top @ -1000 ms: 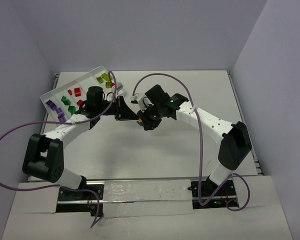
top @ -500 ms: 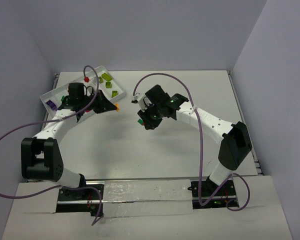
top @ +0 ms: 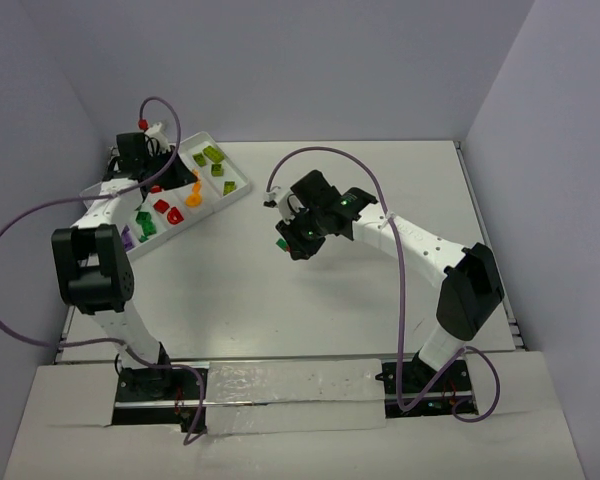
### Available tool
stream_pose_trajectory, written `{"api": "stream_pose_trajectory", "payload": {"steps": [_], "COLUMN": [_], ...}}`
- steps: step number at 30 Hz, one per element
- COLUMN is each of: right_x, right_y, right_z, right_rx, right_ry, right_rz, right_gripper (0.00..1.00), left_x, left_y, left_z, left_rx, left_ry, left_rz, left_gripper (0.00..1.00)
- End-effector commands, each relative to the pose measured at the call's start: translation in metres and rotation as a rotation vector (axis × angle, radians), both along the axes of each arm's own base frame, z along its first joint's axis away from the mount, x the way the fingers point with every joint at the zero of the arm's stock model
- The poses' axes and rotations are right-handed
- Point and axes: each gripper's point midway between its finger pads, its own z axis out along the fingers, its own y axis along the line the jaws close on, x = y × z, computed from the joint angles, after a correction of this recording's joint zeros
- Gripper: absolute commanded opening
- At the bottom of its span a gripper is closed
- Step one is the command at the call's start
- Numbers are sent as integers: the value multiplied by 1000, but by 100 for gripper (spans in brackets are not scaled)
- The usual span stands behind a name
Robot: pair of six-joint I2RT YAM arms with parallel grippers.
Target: Sort the legos into containers by color
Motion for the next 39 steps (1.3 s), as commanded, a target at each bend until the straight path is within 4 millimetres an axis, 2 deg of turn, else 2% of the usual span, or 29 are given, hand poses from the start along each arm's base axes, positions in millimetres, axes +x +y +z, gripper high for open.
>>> {"api": "stream_pose_trajectory", "payload": {"steps": [1, 9, 12, 15, 18, 21, 24, 27, 28, 29, 32, 33, 34, 36, 38, 39], "right_x": [4, 6, 7, 9, 11, 12, 13, 14, 13, 12, 14, 15, 16, 17, 17, 18], "right_y": [0, 0, -1, -1, -1, -1, 3, 9, 12, 16, 24, 26, 27, 29, 31, 32], "right_z": [15, 15, 18, 20, 23, 28, 37, 43, 45, 48, 56, 58, 62, 67, 70, 74], "right_rx": [48, 56, 60, 62, 66, 75, 113, 152, 168, 192, 228, 234, 241, 253, 260, 264], "right_ry": [-31, -20, -26, -29, -37, -47, -66, -73, -68, -61, -63, -63, -68, -77, -81, -86], "right_rz": [-7, -14, -15, -17, -17, -20, -12, -4, 0, 6, 10, 11, 11, 11, 13, 14], "right_gripper": [0, 0, 0, 0, 0, 0, 0, 0, 0, 0, 0, 0, 0, 0, 0, 0], "left_x": [26, 55, 59, 61, 64, 63, 34, -16, -35, -63, -128, -146, -160, -181, -190, -197], "left_y": [18, 30, 33, 34, 36, 35, -2, -41, -55, -76, -118, -125, -133, -142, -147, -151], "left_z": [0, -34, -46, -46, -42, -29, 25, 81, 86, 88, 105, 96, 101, 94, 90, 92], "left_rx": [81, 118, 130, 127, 131, 110, -63, -217, -262, -320, -421, -445, -474, -520, -543, -561], "left_ry": [-31, 15, 47, 49, 47, 46, -30, -100, -91, -62, -12, 29, 42, 92, 118, 122], "left_rz": [38, 82, 80, 74, 77, 68, -96, -244, -294, -359, -495, -513, -541, -567, -574, -586], "left_gripper": [5, 19, 32, 46, 52, 52, 48, 48, 48, 49, 52, 53, 54, 58, 61, 66]}}
